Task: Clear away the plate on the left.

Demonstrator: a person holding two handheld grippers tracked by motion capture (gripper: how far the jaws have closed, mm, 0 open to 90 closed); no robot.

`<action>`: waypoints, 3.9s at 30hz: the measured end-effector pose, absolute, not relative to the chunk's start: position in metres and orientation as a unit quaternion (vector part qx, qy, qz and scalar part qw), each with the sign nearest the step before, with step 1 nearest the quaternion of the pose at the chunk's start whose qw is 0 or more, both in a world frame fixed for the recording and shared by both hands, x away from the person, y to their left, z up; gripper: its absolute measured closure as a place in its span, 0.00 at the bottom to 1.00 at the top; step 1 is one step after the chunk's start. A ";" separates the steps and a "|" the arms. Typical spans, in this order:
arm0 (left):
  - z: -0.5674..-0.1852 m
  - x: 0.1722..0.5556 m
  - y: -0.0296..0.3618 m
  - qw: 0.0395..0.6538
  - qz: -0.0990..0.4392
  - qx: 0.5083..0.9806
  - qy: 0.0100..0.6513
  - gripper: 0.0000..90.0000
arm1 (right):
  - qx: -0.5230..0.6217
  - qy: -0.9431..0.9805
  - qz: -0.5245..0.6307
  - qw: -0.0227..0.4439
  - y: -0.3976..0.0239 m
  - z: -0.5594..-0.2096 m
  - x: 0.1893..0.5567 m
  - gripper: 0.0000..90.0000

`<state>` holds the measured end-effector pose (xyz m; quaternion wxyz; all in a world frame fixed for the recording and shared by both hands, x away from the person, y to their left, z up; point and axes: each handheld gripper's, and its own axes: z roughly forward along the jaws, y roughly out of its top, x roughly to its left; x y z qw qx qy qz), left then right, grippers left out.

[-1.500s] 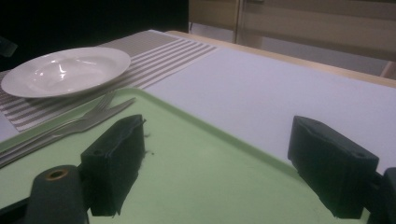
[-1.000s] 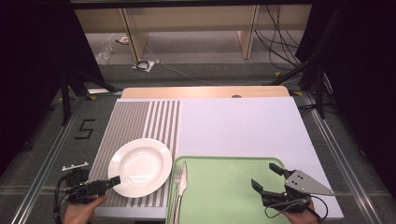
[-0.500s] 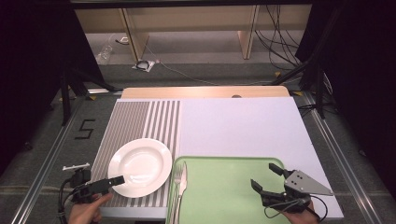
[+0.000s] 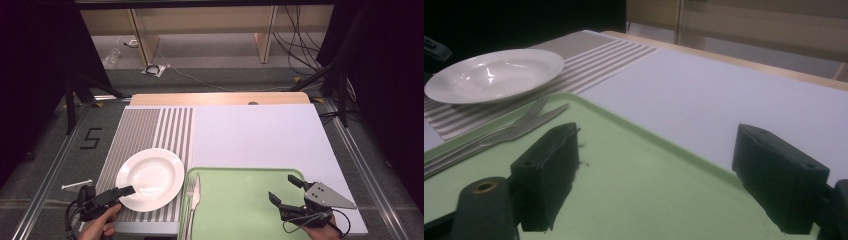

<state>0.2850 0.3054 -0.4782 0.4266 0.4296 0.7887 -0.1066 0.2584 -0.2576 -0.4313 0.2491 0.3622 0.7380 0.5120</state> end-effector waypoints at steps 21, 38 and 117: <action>-0.491 0.279 0.291 0.455 -0.136 0.341 0.811 0.32 | 0.363 0.737 0.513 0.248 -0.258 -0.431 0.258 0.22; -0.500 0.277 0.288 0.457 -0.142 0.305 0.823 0.55 | 0.361 0.738 0.513 0.248 -0.257 -0.432 0.259 0.22; -0.503 0.278 0.277 0.514 -0.201 0.272 0.788 0.88 | 0.359 0.739 0.514 0.246 -0.257 -0.430 0.258 0.22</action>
